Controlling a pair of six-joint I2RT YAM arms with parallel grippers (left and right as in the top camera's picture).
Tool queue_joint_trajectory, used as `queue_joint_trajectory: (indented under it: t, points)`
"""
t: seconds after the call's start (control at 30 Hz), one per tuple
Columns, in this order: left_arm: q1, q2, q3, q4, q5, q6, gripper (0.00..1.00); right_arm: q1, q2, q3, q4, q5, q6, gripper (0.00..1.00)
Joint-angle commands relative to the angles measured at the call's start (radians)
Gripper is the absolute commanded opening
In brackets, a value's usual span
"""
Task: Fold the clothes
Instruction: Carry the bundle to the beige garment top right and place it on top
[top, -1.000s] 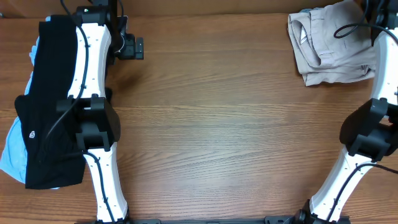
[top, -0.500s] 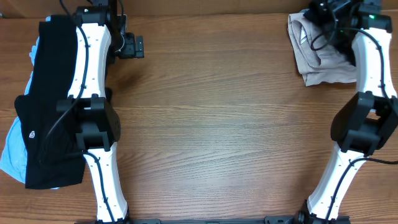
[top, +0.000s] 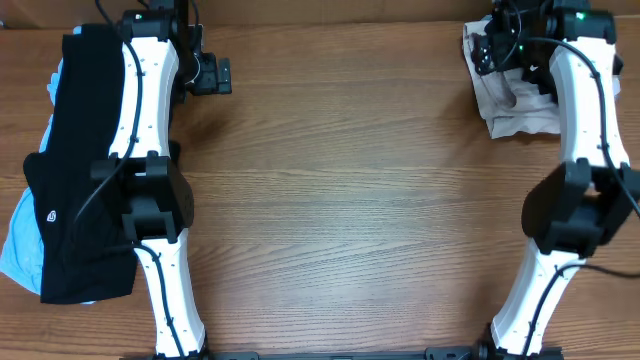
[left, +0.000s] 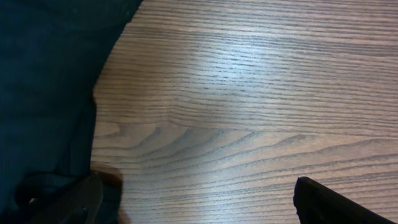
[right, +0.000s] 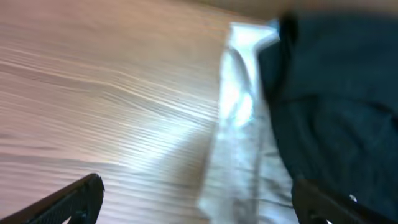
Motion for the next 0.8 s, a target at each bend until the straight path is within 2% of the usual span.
queue_joint_trajectory:
  t: [0.0, 0.23, 0.3, 0.37, 0.77]
  points:
    - [-0.007, 0.001, -0.004, -0.003, 0.015, -0.018, 1.00, 0.042, -0.212, 0.057, -0.050, -0.098, 0.130, 1.00]
    - [-0.009, 0.001, -0.004, -0.003, 0.014, -0.018, 1.00, 0.091, -0.459, 0.057, -0.125, -0.098, 0.404, 1.00]
    - [-0.009, 0.001, -0.004, -0.003, 0.014, -0.018, 1.00, 0.130, -0.542, 0.057, -0.181, -0.098, 0.534, 1.00]
    - [-0.009, 0.001, -0.004, -0.003, 0.014, -0.018, 1.00, 0.166, -0.600, 0.057, -0.221, -0.098, 0.585, 1.00]
    - [-0.009, 0.001, -0.004, -0.003, 0.014, -0.018, 1.00, 0.179, -0.631, 0.056, -0.319, -0.079, 0.573, 1.00]
